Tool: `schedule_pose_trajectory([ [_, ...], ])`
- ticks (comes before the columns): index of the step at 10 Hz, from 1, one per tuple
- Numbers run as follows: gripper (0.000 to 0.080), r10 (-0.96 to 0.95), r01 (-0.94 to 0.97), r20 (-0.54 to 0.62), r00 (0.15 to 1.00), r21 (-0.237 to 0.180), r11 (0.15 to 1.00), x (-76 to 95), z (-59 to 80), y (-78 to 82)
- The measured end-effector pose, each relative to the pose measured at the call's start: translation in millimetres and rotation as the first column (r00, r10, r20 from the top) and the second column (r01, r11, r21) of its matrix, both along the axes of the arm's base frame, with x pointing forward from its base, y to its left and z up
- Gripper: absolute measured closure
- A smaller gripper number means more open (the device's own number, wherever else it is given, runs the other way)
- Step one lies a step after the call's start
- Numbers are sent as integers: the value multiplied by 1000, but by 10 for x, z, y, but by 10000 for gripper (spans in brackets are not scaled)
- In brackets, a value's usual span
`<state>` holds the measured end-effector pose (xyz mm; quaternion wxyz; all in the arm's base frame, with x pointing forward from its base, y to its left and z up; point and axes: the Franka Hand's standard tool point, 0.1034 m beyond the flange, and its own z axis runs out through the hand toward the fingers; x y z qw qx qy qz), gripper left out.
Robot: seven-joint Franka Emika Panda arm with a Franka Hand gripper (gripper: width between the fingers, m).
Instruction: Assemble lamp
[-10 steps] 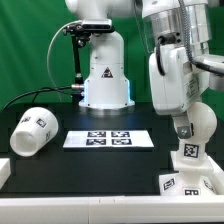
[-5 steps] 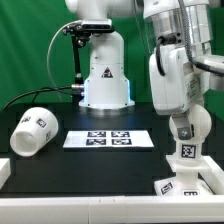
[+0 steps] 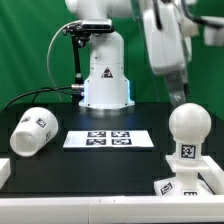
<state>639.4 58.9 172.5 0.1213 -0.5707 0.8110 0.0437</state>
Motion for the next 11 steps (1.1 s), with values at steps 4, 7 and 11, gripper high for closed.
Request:
schedule_pose_trajectory([
  [4,101,31,-31,6,999,-7,999,11,-23,11],
  [7,101,282,-278,59,958,-57,959,-128,28,-401],
  [11,101,636,-613,98,766,-188,767,-201,-38,-777],
])
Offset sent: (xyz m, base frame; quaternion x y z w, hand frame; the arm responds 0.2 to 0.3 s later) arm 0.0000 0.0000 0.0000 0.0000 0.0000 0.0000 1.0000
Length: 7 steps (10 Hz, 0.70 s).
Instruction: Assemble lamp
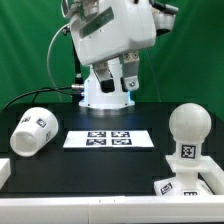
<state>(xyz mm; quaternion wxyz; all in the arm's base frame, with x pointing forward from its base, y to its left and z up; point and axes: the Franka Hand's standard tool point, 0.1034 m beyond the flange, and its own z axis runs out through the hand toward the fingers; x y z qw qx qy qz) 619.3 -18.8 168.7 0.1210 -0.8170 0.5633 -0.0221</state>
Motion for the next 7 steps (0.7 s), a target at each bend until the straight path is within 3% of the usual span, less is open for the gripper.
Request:
schedule_pose_trajectory([
  [4,101,301,-299,38,953,-59,952,-34,-44,-46],
  [5,101,400,-399,10,916,-60,915,-174,-150,-162],
  [6,101,463,-463,-20,886,-32,886,-300,-196,-295],
  [7,101,547,-548,-31,836,-41,835,-400,-264,-490],
])
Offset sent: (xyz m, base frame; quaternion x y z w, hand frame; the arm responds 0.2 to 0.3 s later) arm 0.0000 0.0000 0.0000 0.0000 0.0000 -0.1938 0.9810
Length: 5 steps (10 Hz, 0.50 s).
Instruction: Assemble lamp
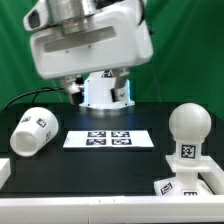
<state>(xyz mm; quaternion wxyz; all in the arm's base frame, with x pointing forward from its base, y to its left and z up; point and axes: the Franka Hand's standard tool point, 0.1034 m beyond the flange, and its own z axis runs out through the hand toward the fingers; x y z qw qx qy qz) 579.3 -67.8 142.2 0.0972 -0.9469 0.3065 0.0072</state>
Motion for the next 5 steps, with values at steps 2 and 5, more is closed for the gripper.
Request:
schedule_pose_trajectory([
  [2,101,162,-157,69,984,-76,985,-174,-235,-306],
  [5,101,209,-205,59,976,-77,976,-201,-248,-293],
])
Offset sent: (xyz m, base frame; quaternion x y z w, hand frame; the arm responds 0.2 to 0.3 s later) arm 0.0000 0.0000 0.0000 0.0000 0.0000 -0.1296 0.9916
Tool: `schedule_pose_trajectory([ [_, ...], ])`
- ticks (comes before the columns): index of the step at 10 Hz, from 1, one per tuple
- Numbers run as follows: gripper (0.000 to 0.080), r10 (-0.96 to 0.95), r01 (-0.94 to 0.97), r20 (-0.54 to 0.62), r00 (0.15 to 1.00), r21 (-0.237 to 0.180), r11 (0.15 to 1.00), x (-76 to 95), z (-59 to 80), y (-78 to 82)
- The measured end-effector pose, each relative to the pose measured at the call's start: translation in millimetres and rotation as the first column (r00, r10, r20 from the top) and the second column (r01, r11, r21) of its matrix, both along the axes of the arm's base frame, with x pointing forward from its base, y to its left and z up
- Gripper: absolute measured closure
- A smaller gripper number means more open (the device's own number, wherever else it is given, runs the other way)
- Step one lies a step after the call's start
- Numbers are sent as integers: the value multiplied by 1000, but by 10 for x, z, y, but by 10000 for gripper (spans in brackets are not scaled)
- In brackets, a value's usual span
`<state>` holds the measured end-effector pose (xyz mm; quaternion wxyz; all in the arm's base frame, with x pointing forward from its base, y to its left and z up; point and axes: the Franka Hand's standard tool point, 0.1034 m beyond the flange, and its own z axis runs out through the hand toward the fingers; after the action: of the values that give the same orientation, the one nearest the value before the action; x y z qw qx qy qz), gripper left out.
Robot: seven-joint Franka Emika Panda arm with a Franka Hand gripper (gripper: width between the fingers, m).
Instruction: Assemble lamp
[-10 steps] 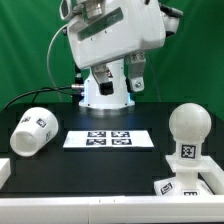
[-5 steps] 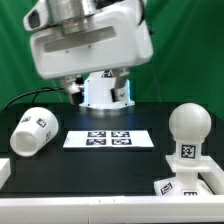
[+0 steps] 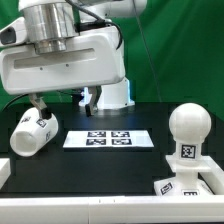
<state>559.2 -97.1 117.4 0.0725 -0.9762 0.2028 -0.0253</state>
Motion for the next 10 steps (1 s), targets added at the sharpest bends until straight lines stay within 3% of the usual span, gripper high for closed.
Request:
schedule_pose_trajectory([
  [2,101,9,-8,-32,999,16,1000,-65,-38,-15],
  [3,101,41,-40,-54,998,6,999,-194,-144,-127],
  [5,101,192,-195,-224,955,8,981,-543,-228,-385],
  [6,101,269,-284,-258,928,-22,959,-608,-293,-487],
  [8,101,321,-321,-329,888,55,945,-765,-367,-545],
  [10,101,315,-292,-438,842,120,949,-750,-362,-495],
])
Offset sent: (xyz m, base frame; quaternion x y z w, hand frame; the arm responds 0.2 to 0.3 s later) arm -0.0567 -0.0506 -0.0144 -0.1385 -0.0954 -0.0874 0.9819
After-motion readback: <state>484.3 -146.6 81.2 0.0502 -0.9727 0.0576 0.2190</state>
